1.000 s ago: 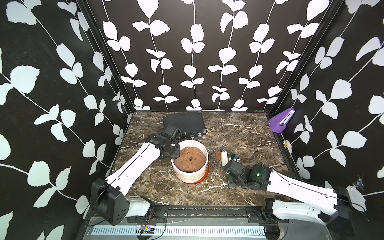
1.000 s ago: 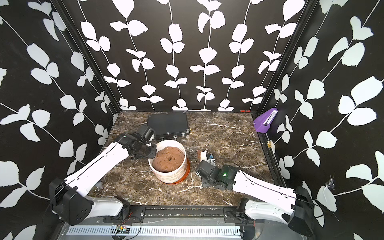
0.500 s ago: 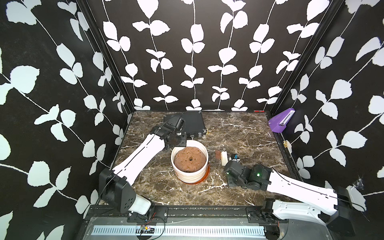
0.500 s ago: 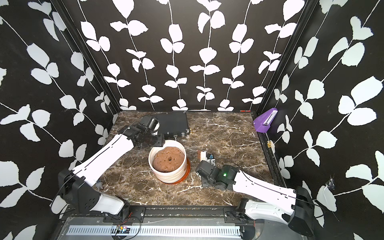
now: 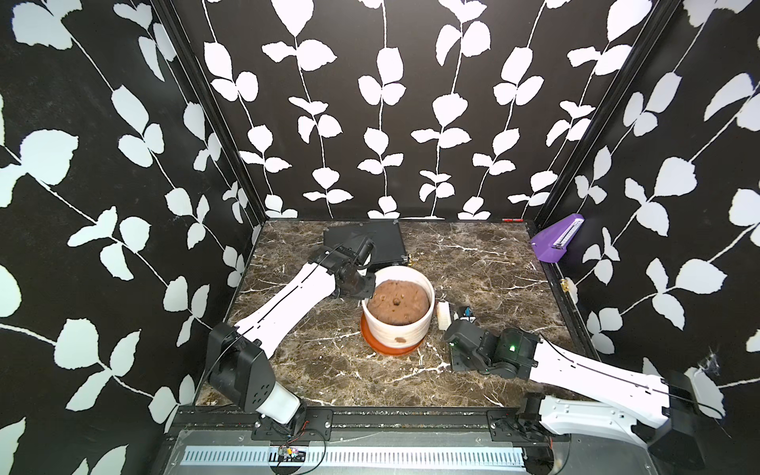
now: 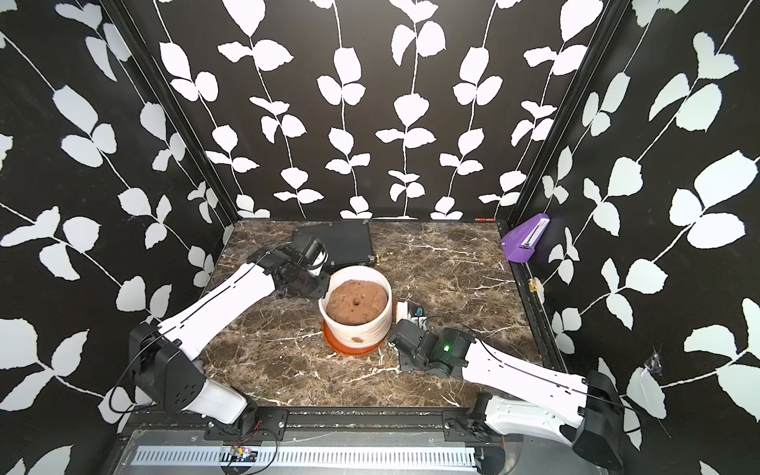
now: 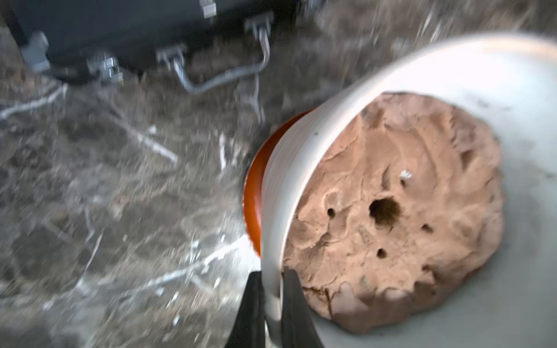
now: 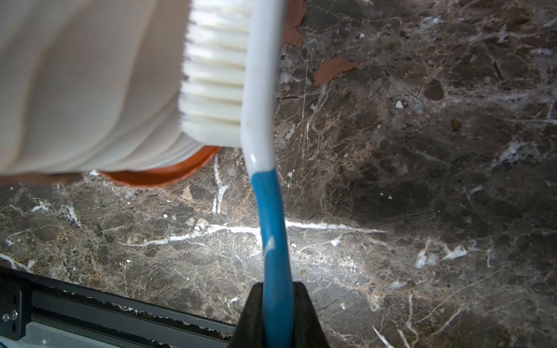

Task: Scrub the dried mud off the ceramic pot
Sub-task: Rotate the pot on the tray, then brush off the soil from the pot.

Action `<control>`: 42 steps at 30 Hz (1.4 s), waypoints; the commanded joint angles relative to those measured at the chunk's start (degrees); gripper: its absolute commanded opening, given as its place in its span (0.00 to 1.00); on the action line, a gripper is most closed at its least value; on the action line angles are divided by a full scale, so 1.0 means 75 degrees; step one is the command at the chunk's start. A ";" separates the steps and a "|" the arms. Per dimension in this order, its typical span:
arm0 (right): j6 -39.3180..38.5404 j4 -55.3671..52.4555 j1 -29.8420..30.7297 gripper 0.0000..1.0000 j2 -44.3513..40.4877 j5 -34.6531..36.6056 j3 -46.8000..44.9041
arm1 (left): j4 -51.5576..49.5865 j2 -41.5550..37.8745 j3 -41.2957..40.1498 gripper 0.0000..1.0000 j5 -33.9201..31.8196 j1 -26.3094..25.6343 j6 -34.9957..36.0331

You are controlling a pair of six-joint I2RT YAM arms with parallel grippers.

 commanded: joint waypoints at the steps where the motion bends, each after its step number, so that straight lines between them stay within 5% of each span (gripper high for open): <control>1: 0.0007 0.0134 0.0039 0.00 0.0015 0.0063 -0.0039 | 0.0083 -0.0283 -0.0159 0.00 -0.0510 0.0207 0.0020; 19: -0.0124 0.0008 0.0040 0.00 0.0052 0.0185 0.0225 | -0.0366 -0.1478 -0.0560 0.00 0.0077 0.0201 0.1545; 27: -0.0812 -0.0025 0.0039 0.00 0.0331 0.0012 0.0604 | 0.0148 -0.0799 -0.0238 0.00 0.0490 0.0208 0.2301; 35: -0.2407 -0.0854 -0.0090 0.00 0.0640 0.0357 0.1427 | -0.0013 -0.0361 0.0360 0.26 0.0406 0.0200 0.2467; 42: -0.2513 -0.1164 -0.0277 0.00 0.0963 0.0238 0.1857 | -0.0252 -0.0179 0.0527 0.29 0.0192 0.0196 0.2285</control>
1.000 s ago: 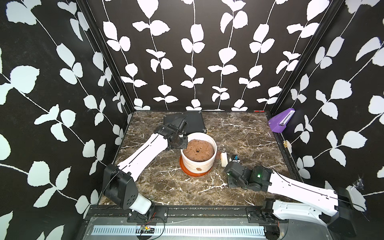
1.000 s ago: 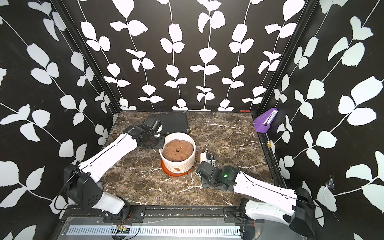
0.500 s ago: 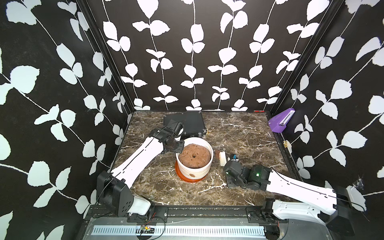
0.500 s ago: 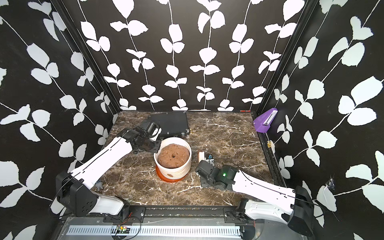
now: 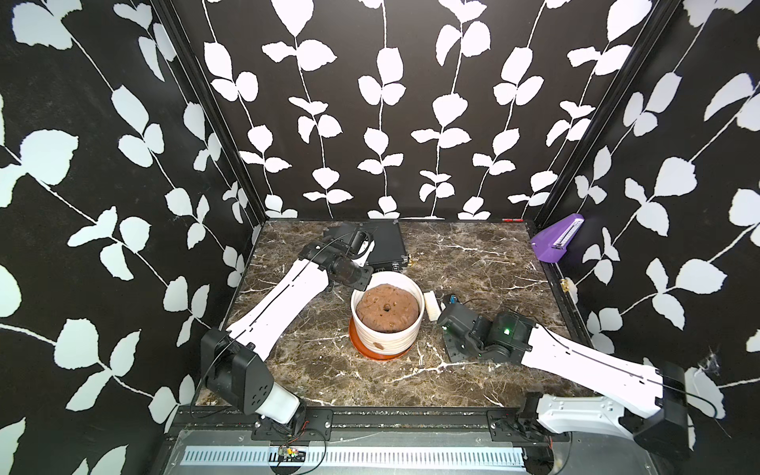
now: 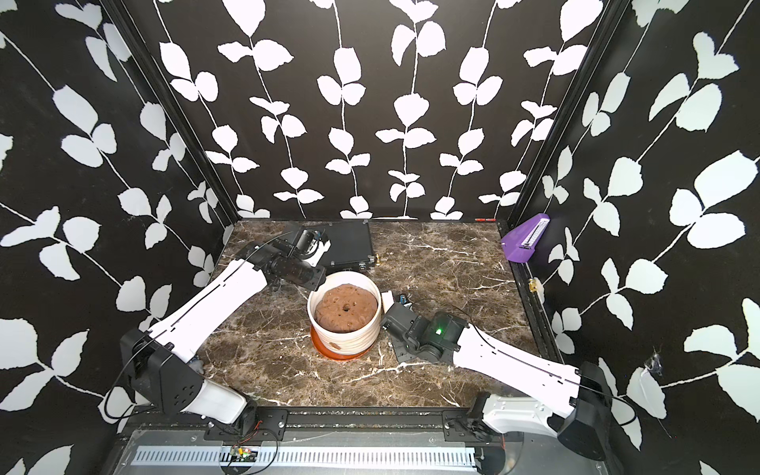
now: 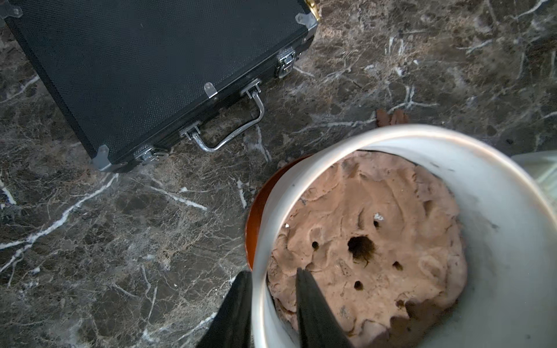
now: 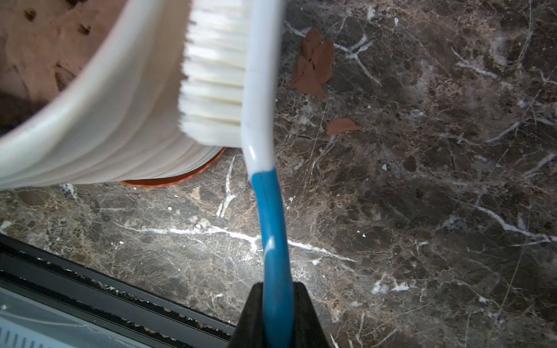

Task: Scrub the dried mud off the ceramic pot
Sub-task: Brush off the soil from the pot, then rotate the pot on the tray.

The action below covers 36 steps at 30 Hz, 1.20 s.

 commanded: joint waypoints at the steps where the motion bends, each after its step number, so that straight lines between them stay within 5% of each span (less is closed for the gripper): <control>1: -0.0214 -0.0301 -0.0021 0.00 0.0149 0.0086 0.0302 | -0.0065 -0.0006 -0.0054 0.30 -0.0045 -0.0021 -0.0057; 15: -0.0398 0.0731 -0.0021 0.00 0.0920 -0.0485 0.0255 | -0.0021 0.0164 -0.0353 0.32 -0.0018 -0.0026 -0.0110; 22: -0.0171 -0.0174 -0.0329 0.00 0.2132 0.0234 0.0370 | 0.0000 0.0064 -0.0525 0.31 -0.0034 -0.0021 -0.0070; 28: 0.0108 -0.0619 -0.0914 0.00 0.0773 0.0579 -0.0372 | 0.0037 -0.0107 -0.0681 0.30 -0.0188 -0.0026 -0.0158; 36: 0.0616 -0.0751 -0.0651 0.00 -0.0327 0.0345 -0.0461 | -0.0204 -0.0175 -0.0828 0.02 -0.0681 -0.0021 -0.0791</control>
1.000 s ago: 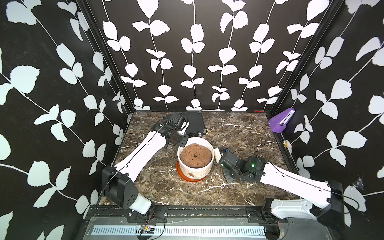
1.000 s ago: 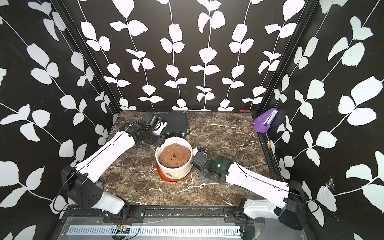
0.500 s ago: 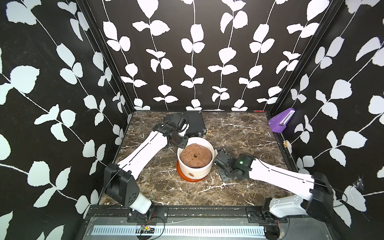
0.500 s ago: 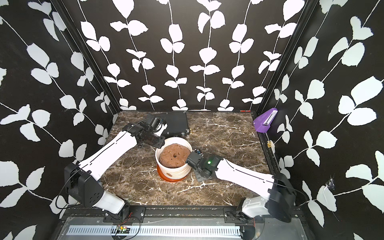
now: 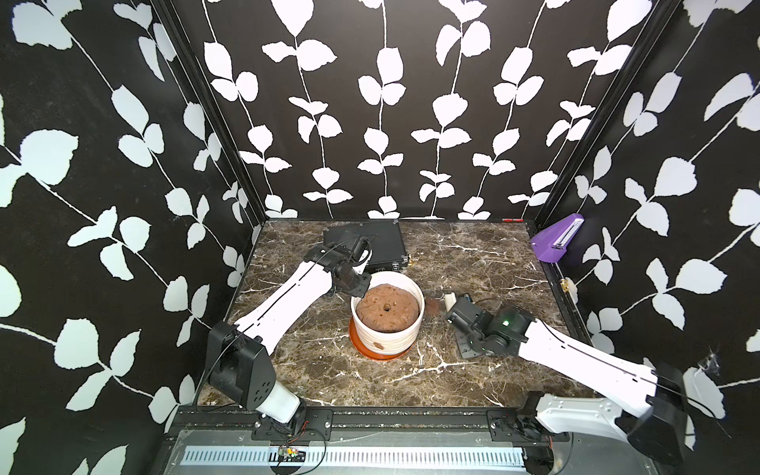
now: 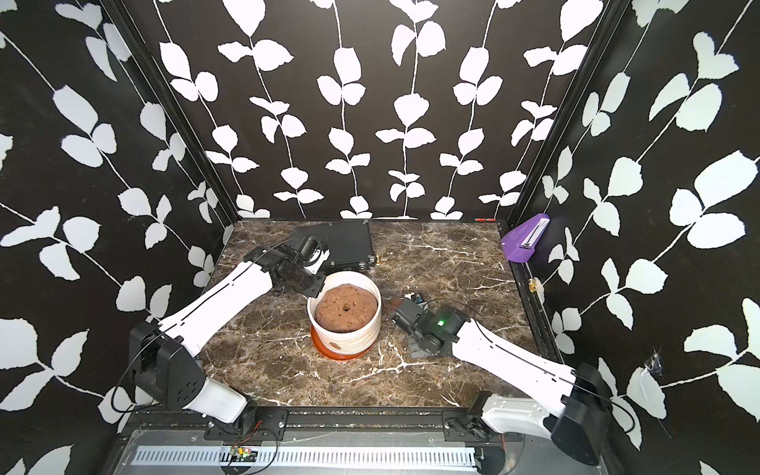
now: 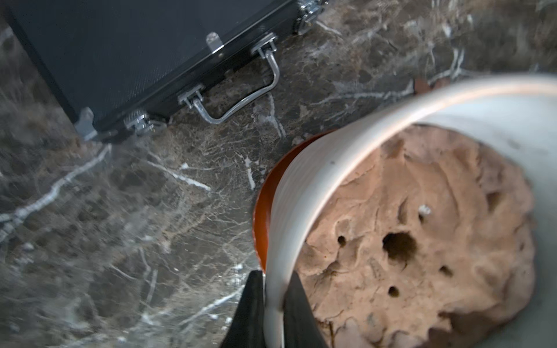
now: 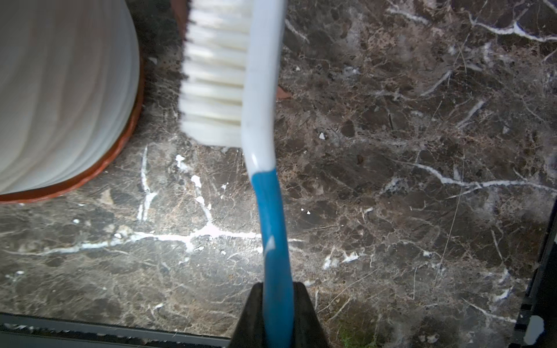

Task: Scrub the dried mud off the ceramic pot
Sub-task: Rotate the pot on the tray.

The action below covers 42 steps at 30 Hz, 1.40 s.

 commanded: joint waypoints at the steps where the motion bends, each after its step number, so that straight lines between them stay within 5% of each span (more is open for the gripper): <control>1: 0.0450 -0.0004 0.0268 0.00 -0.0214 0.0008 -0.0075 | -0.0215 -0.0396 -0.0278 0.00 -0.0325 -0.0022 -0.0722; 10: 0.0925 0.0718 0.0870 0.00 0.0065 -0.0295 -0.0171 | -0.0537 -0.1655 -0.1094 0.00 -0.0064 -0.0020 -0.1900; 13: 0.0893 0.0733 0.0864 0.00 0.0019 -0.0284 -0.0096 | -0.0441 -0.2186 -0.1261 0.34 0.0162 -0.0016 -0.2252; 15: 0.0890 0.0722 0.0869 0.00 -0.0013 -0.0308 -0.0026 | -0.0336 -0.2343 -0.1174 0.47 0.0134 -0.0026 -0.2225; 20: 0.0929 0.0744 0.0946 0.00 0.0005 -0.0380 0.0035 | -0.0057 -0.1663 -0.0547 0.53 -0.0863 -0.0009 -0.1768; 22: 0.0984 0.0741 0.1006 0.00 -0.0030 -0.0364 0.0000 | -0.0012 -0.1158 -0.0273 0.53 -0.1119 0.0008 -0.1590; 30: 0.1235 0.0708 0.1066 0.00 -0.0573 -0.0307 -0.0477 | 0.0774 -0.0134 0.0223 0.49 0.0678 0.0014 -0.0465; 35: 0.1276 0.0684 0.1062 0.00 -0.0734 -0.0275 -0.0485 | 0.0532 0.0248 0.0485 0.48 0.0158 0.0018 -0.0058; 38: 0.1265 0.0674 0.1068 0.00 -0.0632 -0.0306 -0.0407 | 0.0399 0.0455 0.0551 0.40 0.0189 0.0015 -0.0101; 42: 0.1316 0.0749 0.1079 0.00 -0.0560 -0.0355 -0.0310 | 0.0285 0.0516 0.0391 0.18 0.0152 0.0019 -0.0306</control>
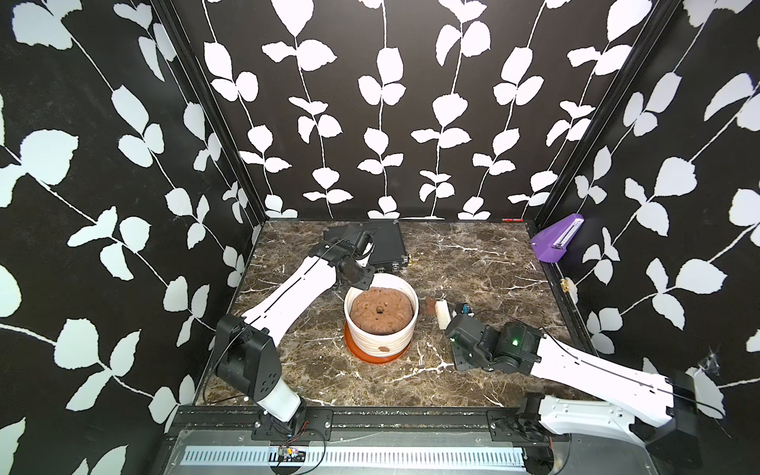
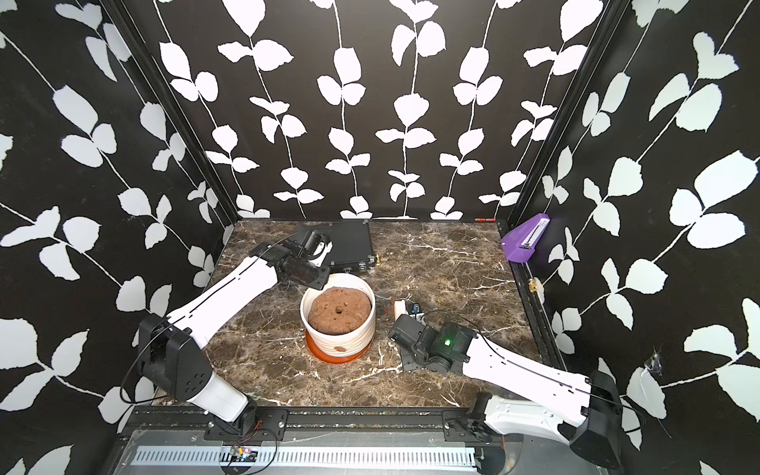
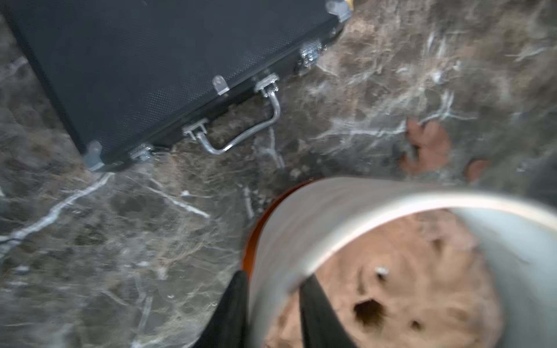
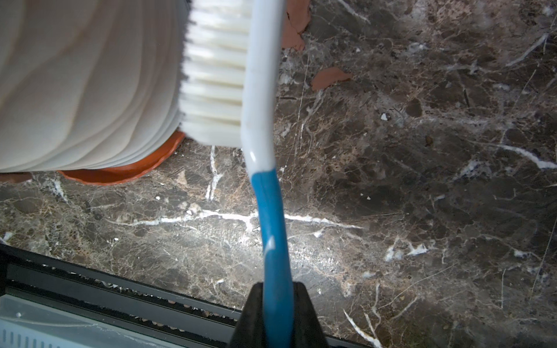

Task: Scrub the dried mud off the ceramic pot
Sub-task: Rotate the pot on the tray.

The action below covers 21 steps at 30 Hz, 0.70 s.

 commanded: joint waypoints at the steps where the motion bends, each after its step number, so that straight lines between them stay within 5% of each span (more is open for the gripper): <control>1: 0.0124 0.0070 0.0064 0.00 0.0030 0.0101 0.0212 | -0.0222 0.0021 -0.0092 0.13 0.0019 -0.0015 -0.0270; 4: 0.0171 0.0160 0.0148 0.00 0.0125 0.0117 0.0230 | -0.0328 -0.0231 -0.0333 0.00 -0.0341 -0.0014 -0.0559; 11: 0.0409 0.0224 0.0548 0.00 0.0619 0.0200 0.0455 | -0.0511 -0.1448 -0.1127 0.00 -0.0696 -0.0024 -0.1627; 21: 0.1949 0.0210 0.1702 0.00 0.1745 0.0567 0.1529 | -0.0271 -0.3089 -0.2191 0.00 -0.0048 -0.0034 -0.3206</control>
